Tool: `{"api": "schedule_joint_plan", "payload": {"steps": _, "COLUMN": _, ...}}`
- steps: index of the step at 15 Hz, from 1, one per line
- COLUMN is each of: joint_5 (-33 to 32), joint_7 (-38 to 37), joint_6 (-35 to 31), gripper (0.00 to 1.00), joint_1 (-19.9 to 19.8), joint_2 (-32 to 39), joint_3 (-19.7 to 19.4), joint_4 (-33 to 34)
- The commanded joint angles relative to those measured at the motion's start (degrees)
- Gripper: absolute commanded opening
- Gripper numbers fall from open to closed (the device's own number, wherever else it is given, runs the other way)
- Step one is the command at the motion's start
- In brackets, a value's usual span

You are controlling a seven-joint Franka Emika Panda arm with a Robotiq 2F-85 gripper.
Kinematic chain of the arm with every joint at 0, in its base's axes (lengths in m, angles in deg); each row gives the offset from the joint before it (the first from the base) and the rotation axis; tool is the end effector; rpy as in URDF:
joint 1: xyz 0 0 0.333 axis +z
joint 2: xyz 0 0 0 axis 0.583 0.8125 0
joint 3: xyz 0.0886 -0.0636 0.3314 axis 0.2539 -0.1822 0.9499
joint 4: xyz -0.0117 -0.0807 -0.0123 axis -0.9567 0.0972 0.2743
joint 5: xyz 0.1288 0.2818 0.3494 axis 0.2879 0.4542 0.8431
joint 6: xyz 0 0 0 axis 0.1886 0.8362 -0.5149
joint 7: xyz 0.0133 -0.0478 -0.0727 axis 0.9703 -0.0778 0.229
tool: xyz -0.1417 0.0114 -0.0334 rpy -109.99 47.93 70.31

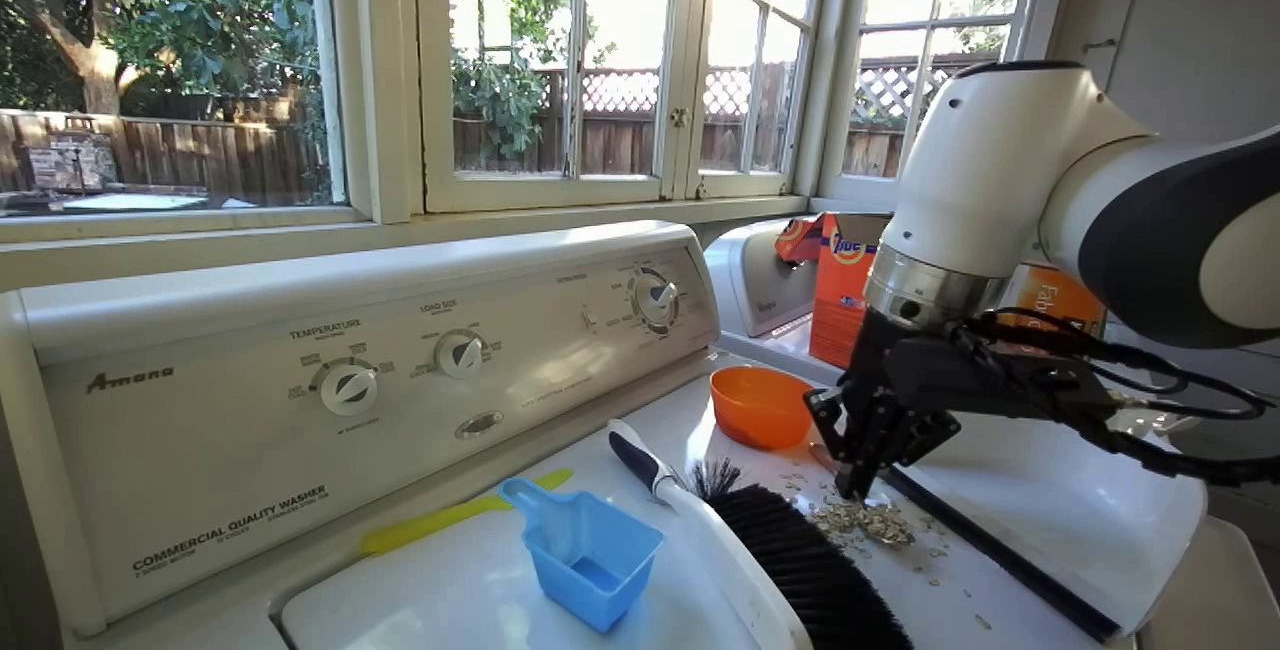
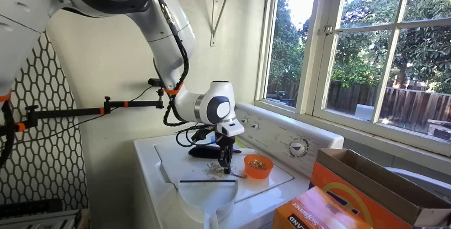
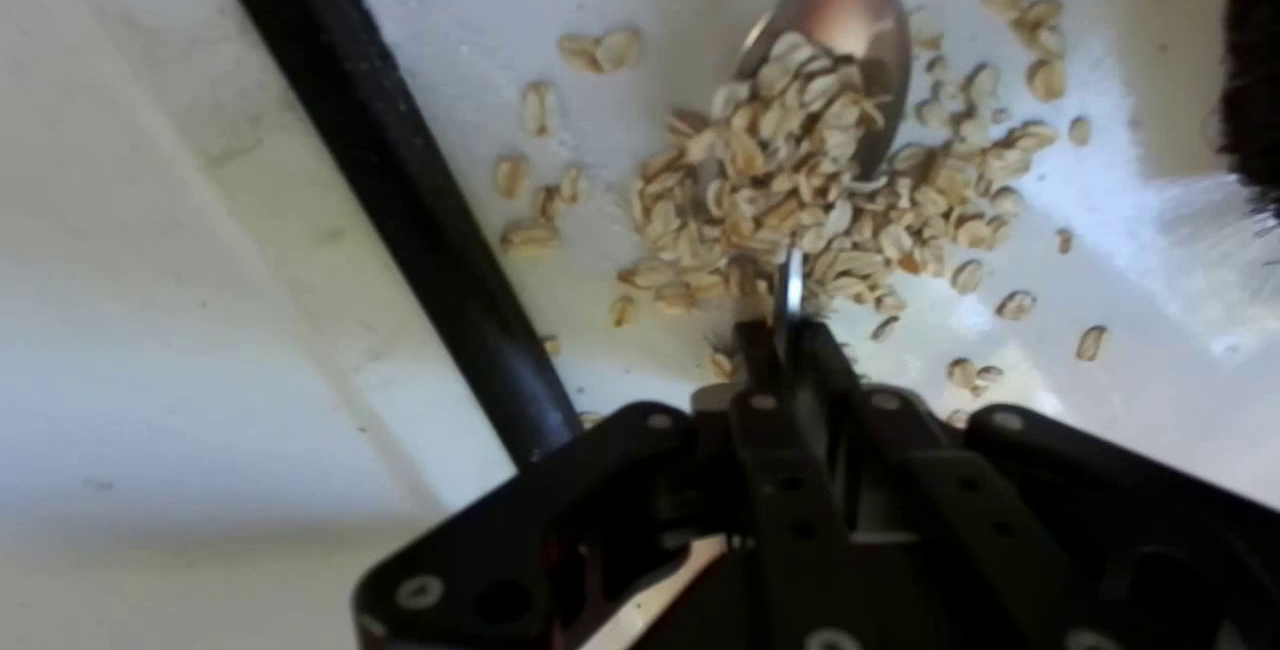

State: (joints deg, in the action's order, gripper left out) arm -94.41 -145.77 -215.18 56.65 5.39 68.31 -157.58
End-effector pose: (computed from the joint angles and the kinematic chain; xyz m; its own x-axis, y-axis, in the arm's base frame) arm 0.5835 0.3128 0.1682 0.8418 -0.5122 0.1704 -0.5069 -0.8586 -0.0766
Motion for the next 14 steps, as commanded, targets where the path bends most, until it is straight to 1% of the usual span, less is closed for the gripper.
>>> {"api": "schedule_joint_plan", "payload": {"steps": 1, "joint_5": 2.04, "joint_7": 1.58, "joint_6": -0.02, "gripper": 0.02, "joint_1": 1.23, "joint_2": 1.10, "joint_3": -1.06, "joint_4": 0.90}}
{"api": "schedule_joint_plan", "payload": {"steps": 6, "joint_5": 1.80, "joint_7": 1.28, "joint_6": -0.13, "gripper": 0.02, "joint_1": 1.69, "joint_2": 0.77, "joint_3": -1.51, "joint_4": 0.91}}
{"api": "schedule_joint_plan", "payload": {"steps": 10, "joint_5": 0.03, "joint_7": 0.07, "joint_6": 0.52, "gripper": 0.02, "joint_1": 3.16, "joint_2": -0.37, "joint_3": -2.92, "joint_4": 1.00}}
{"api": "schedule_joint_plan", "payload": {"steps": 14, "joint_5": 0.46, "joint_7": 0.43, "joint_6": 0.24, "gripper": 0.02, "joint_1": 3.57, "joint_2": -1.21, "joint_3": -2.98, "joint_4": 1.20}}
